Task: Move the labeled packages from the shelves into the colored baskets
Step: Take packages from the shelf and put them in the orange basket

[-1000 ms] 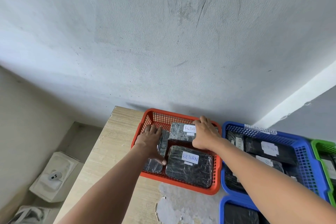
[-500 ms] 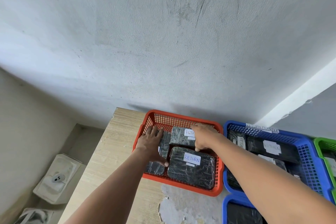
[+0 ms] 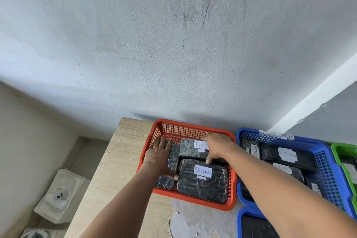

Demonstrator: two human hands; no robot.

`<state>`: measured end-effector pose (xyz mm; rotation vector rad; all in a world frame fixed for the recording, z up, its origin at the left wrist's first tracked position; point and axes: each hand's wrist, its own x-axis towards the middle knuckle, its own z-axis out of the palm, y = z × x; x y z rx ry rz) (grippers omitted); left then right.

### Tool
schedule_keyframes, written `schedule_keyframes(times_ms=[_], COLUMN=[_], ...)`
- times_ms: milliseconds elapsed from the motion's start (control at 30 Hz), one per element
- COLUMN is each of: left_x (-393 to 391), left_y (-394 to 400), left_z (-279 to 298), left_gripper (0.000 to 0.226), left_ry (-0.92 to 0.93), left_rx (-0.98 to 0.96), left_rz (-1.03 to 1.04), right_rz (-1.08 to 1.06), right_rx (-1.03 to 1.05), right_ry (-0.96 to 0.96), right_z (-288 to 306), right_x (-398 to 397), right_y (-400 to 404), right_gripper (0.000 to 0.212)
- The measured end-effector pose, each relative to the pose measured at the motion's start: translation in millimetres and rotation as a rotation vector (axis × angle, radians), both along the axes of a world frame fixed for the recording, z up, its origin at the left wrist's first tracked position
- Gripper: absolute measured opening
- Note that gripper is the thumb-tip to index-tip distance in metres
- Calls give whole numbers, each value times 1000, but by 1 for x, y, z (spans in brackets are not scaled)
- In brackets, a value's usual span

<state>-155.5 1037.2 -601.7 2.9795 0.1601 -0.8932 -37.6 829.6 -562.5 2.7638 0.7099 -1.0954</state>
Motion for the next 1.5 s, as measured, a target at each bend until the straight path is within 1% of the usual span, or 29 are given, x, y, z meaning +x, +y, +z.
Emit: schedule_keyframes(times_ms=[133,300,433,467,533,633,700,767,833,967,1033,1133,1233,1367,1500], left_x=[-3,-4,-5,-5,-5,-4,-2,-2,0,2,3,3,2,-1,-13], left_y=[2,0,2,2,2,0,-4,-10,-20,-53,-72,-108,-149,-227,-320], left_z=[0,1,4,5,9,16,23,30,38,50,53,58,68,93,120], left_gripper=[151,151,152,152,153,154,151,143,129,102,93,89,83,75,76], left_ry=[-10,-10,0,-1,9,18,2,-33,-91,-208,-236,-276,-372,-512,-636], left_rx=[-29,-30,-43,-51,-70,-100,-103,-97,-112,-143,-154,-170,-247,-337,-392], left_rz=[17,24,22,23,23,9,-1,-8,-10,-66,-87,-135,-171,-249,-315], right_rz=[-43,-124,-184,-207,-262,-355,-398,-419,-448,-522,-547,-605,-676,-773,-850], right_rx=[41,107,165,193,265,385,463,527,560,577,586,585,582,577,608], right_ry=[-4,-27,14,20,7,-30,-87,-189,-293,-371,-407,-478,-547,-639,-712], right_z=[-4,-12,-15,-15,-14,-6,3,15,25,37,42,51,56,68,74], right_x=[-3,-10,-17,-19,-24,-34,-41,-49,-53,-69,-80,-98,-117,-151,-189], right_y=[-4,-13,-23,-26,-33,-50,-65,-82,-97,-137,-161,-204,-254,-330,-414], right_gripper=[114,109,120,120,111,82,64,51,46,44,44,44,42,40,38])
